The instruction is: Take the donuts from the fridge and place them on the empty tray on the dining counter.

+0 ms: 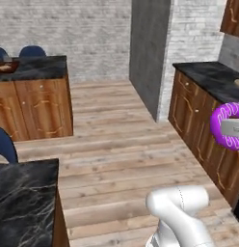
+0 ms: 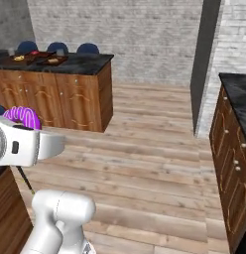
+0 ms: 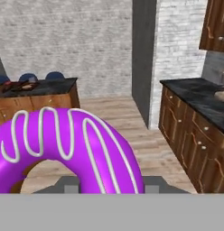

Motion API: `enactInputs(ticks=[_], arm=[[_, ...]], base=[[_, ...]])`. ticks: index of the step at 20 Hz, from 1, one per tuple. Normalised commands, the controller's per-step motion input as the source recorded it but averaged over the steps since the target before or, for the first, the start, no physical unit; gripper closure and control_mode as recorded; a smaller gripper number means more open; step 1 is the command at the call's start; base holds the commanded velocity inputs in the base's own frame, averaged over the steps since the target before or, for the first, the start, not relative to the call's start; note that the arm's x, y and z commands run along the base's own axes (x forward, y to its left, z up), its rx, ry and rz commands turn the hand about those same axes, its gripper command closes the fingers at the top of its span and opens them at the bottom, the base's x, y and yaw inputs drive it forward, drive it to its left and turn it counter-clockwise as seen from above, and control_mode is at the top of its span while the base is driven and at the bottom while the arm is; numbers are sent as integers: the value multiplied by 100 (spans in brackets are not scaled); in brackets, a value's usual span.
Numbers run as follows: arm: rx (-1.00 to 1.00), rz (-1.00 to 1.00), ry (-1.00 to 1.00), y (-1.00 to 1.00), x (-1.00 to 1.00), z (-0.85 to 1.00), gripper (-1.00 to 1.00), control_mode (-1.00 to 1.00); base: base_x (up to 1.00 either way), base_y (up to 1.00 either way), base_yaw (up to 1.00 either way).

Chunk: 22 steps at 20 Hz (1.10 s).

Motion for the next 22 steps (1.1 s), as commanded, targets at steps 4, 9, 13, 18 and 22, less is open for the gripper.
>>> enactInputs(ticks=[4,9,13,18,22], arm=[[0,0,0,0,0,0,100,100],[0,0,0,0,0,0,100,100],[0,0,0,0,0,0,100,100],[0,0,0,0,0,0,100,100],[0,0,0,0,0,0,100,100]], base=[[100,4,-1],[100,25,-5],[100,41,-20],[100,100,-17],[100,100,-2]])
